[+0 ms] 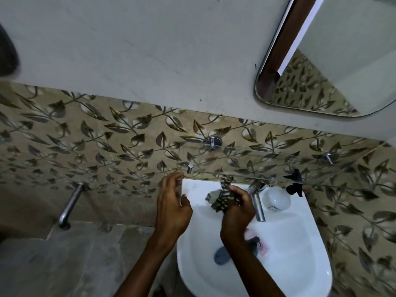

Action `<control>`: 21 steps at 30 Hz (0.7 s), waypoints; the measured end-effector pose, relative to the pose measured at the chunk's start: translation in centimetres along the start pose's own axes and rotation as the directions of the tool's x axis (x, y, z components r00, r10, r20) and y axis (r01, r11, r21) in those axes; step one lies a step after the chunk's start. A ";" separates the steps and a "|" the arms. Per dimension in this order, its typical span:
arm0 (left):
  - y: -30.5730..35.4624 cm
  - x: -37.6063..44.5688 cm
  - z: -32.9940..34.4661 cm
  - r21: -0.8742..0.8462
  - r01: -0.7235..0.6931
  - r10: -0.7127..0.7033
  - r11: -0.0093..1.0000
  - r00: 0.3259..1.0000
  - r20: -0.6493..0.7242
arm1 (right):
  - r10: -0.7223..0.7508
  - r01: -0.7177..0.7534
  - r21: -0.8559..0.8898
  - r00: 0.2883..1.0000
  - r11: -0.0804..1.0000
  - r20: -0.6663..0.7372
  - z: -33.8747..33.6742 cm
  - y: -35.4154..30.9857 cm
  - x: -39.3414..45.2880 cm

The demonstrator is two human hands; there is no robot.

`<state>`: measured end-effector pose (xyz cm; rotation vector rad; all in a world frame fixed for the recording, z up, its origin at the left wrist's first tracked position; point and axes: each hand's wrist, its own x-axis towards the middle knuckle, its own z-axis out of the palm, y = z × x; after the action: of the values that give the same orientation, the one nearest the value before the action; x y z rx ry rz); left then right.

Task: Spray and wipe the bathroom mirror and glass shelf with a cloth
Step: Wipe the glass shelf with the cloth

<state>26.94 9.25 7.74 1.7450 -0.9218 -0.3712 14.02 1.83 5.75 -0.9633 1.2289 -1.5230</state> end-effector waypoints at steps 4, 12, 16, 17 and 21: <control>-0.2 0.2 0.2 0.108 -0.124 0.127 0.986 0.992 -0.013 | 0.661 -0.717 0.341 0.695 0.608 0.282 -0.2 1.6 1.8; 0.2 0.7 0.4 0.236 -0.244 0.239 0.941 0.970 0.050 | 0.597 -0.850 0.474 0.508 0.231 0.621 10.1 -1.0 2.7; 0.3 0.9 0.2 0.268 -0.270 0.262 0.925 0.963 0.067 | 0.622 -0.934 0.272 0.356 0.231 0.697 9.2 -0.7 1.5; 0.3 0.9 0.2 0.282 -0.274 0.264 0.919 0.962 0.074 | 0.626 -0.925 0.270 0.380 0.268 0.681 8.3 -0.7 2.0; 0.3 0.8 0.0 0.285 -0.291 0.280 0.913 0.957 0.080 | 0.611 -0.785 0.464 0.615 0.412 0.498 3.4 -0.8 6.0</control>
<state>27.37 8.60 8.13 1.8381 -1.2938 -0.0760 15.49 -4.74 7.30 -0.0745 0.6523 -0.9343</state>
